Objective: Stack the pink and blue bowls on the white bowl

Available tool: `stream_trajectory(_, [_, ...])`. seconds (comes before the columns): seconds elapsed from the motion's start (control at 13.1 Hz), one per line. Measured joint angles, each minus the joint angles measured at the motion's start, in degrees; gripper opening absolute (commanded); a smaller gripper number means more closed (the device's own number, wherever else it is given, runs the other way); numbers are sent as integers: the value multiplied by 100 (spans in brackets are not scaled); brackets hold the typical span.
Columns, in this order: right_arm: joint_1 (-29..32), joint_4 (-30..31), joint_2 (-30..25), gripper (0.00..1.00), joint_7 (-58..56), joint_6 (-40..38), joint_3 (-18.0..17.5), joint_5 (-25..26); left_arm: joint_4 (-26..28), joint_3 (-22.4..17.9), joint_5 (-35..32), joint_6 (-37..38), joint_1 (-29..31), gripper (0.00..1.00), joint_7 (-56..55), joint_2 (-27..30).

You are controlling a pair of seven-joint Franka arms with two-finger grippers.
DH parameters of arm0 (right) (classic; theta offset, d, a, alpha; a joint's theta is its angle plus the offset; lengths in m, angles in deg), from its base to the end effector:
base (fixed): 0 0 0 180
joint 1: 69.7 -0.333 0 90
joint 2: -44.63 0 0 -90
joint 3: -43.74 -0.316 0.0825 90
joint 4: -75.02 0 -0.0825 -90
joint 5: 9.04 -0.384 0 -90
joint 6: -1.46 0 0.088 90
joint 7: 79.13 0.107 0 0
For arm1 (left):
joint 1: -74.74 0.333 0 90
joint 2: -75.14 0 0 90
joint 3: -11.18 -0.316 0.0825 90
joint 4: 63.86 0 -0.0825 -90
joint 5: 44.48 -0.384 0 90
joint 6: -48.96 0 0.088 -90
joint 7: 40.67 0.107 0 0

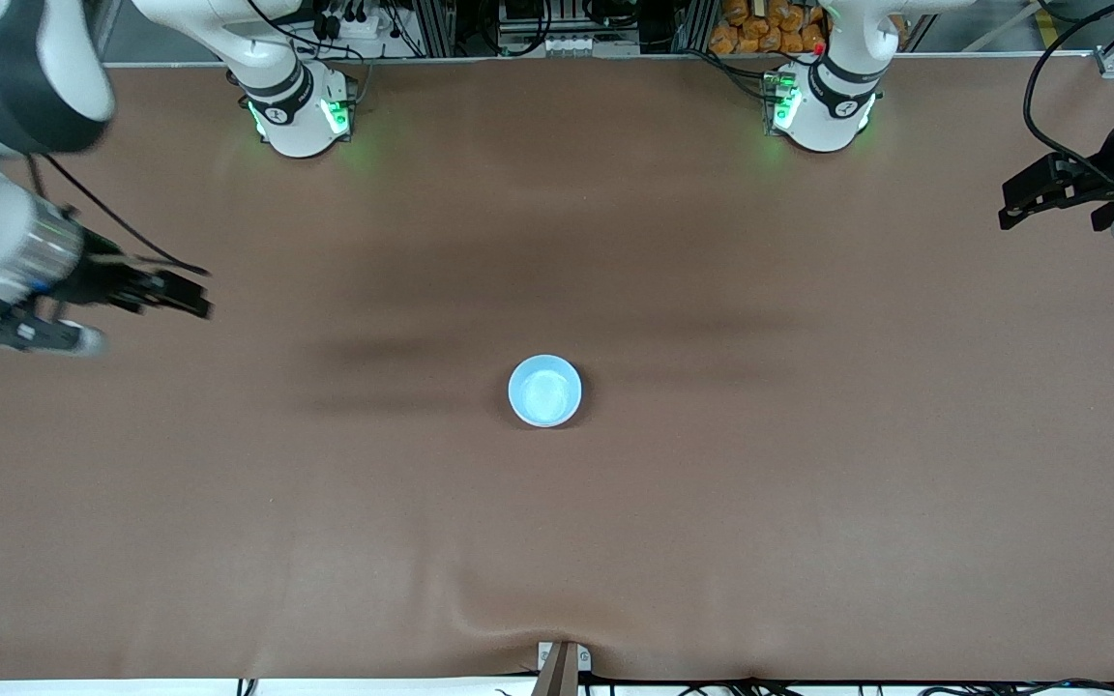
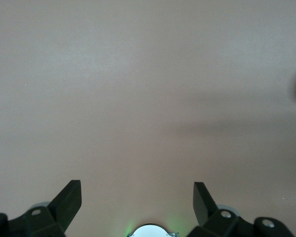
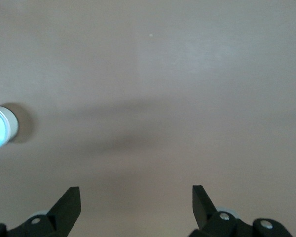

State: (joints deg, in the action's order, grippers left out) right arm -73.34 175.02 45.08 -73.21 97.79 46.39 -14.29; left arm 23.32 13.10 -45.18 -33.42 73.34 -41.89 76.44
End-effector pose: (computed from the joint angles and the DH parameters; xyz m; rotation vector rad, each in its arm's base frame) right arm 0.5575 0.0186 0.5472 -3.0498 0.1518 0.1179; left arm 0.5329 -0.0297 0.6485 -3.1243 0.0553 0.0946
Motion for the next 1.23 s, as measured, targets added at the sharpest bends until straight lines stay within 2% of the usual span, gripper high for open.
stream_trajectory(0.15, [235,-87,-273,100,-430,-395,8,76,-1,0,0,0,0,100,0,0])
stream_trajectory(0.46, [334,-939,-355,100,-568,-1310,-2,240,-1,6,0,0,-4,100,0,0])
stream_trajectory(1.23, [445,-991,-292,100,-578,-1414,-4,310,-1,14,1,0,-11,100,0,0])
